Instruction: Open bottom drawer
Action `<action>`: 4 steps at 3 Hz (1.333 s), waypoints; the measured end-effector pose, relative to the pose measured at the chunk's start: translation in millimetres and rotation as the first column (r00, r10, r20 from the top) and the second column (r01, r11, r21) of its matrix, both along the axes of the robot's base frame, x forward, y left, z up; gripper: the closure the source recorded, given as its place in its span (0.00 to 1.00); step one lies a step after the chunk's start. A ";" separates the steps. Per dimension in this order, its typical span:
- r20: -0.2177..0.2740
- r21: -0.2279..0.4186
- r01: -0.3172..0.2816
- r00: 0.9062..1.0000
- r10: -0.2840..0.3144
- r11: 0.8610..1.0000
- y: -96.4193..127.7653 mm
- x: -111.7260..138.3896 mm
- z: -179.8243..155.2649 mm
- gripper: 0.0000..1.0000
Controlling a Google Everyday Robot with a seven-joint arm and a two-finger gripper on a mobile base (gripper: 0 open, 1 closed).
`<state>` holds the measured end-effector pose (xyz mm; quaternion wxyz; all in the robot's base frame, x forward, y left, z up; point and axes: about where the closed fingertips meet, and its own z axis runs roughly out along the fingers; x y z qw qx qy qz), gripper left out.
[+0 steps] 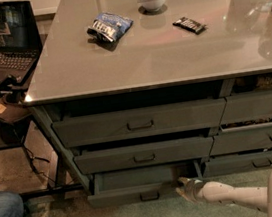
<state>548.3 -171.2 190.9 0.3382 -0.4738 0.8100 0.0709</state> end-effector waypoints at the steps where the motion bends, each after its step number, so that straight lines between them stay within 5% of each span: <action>1: -0.006 -0.003 -0.010 1.000 0.010 1.000 0.0 -8.6 -1.2 1.00; 4: -0.003 -0.002 -0.009 1.000 0.009 1.000 -1.6 -20.7 5.4 1.00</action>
Offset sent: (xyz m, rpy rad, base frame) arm -0.2411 -0.0048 -0.0319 0.0064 -0.0068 0.0626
